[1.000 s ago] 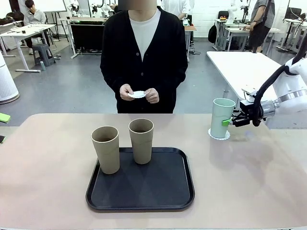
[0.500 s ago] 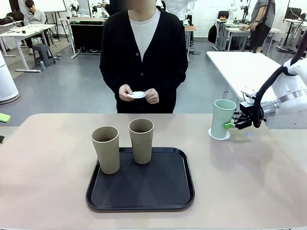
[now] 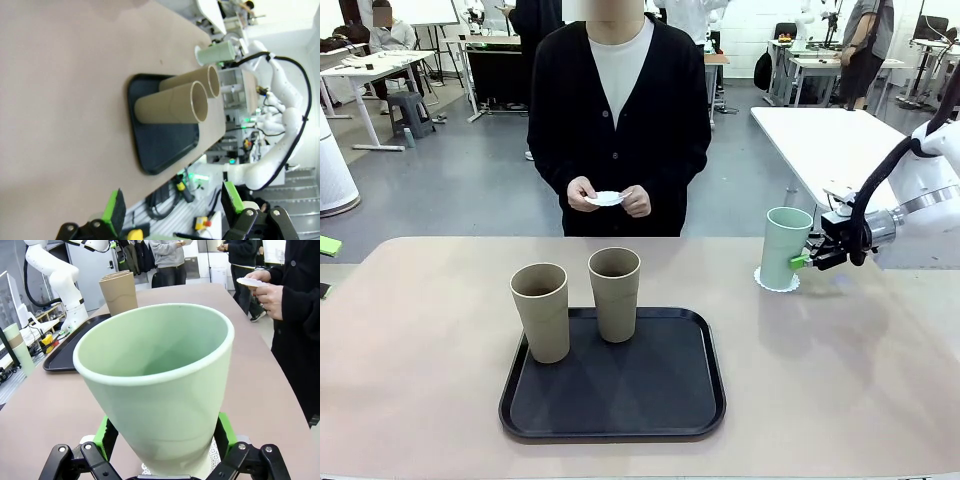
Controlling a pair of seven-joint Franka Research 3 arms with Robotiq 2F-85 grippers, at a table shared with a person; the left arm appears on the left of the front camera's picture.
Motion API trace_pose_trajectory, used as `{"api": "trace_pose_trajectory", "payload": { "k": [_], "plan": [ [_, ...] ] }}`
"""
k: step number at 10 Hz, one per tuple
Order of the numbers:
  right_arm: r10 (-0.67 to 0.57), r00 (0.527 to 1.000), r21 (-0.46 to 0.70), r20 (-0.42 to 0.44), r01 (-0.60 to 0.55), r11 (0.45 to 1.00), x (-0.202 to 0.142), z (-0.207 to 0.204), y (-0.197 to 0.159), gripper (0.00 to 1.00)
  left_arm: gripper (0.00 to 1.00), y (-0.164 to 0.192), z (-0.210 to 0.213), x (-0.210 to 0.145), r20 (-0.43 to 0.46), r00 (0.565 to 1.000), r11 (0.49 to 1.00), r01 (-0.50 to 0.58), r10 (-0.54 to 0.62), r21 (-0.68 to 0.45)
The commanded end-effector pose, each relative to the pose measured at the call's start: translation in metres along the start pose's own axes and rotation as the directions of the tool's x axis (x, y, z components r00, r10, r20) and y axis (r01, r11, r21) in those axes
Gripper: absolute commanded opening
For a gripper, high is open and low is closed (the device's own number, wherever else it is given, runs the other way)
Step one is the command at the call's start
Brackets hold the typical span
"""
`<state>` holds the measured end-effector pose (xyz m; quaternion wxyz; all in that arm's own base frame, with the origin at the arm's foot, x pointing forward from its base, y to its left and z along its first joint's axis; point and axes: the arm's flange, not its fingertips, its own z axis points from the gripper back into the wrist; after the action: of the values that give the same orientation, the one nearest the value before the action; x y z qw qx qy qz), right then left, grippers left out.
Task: Place coasters on the table and set cups on them.
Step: Pick up one Reusable plastic cup and place it on a coaster set by the human.
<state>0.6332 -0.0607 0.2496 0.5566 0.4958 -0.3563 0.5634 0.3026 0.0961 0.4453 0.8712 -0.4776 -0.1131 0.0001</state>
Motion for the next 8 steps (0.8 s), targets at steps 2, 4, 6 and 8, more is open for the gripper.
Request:
{"api": "trace_pose_trajectory", "payload": {
  "k": [2, 4, 6, 8],
  "plan": [
    [0.003, 1.0, 0.026, -0.011, -0.003, 1.0, -0.002, 0.01, -0.003, 1.0, 1.0, -0.001, -0.001, 0.001, 0.007, 1.0, 1.0, 0.014, -0.014, -0.011],
    [0.001, 1.0, 0.028, -0.01, -0.001, 1.0, -0.002, 0.016, -0.001, 1.0, 1.0, -0.001, -0.001, 0.001, 0.007, 1.0, 1.0, 0.014, -0.014, -0.011],
    [-0.004, 1.0, 0.029, -0.019, 0.004, 1.0, -0.005, 0.022, 0.0, 1.0, 1.0, -0.001, -0.001, 0.001, 0.007, 1.0, 1.0, 0.014, -0.014, -0.011],
    [-0.032, 0.997, 0.006, -0.07, 0.033, 0.999, -0.007, 0.035, 0.008, 1.0, 1.0, -0.001, -0.001, 0.001, 0.007, 1.0, 1.0, 0.014, -0.014, -0.011]
  ]
}}
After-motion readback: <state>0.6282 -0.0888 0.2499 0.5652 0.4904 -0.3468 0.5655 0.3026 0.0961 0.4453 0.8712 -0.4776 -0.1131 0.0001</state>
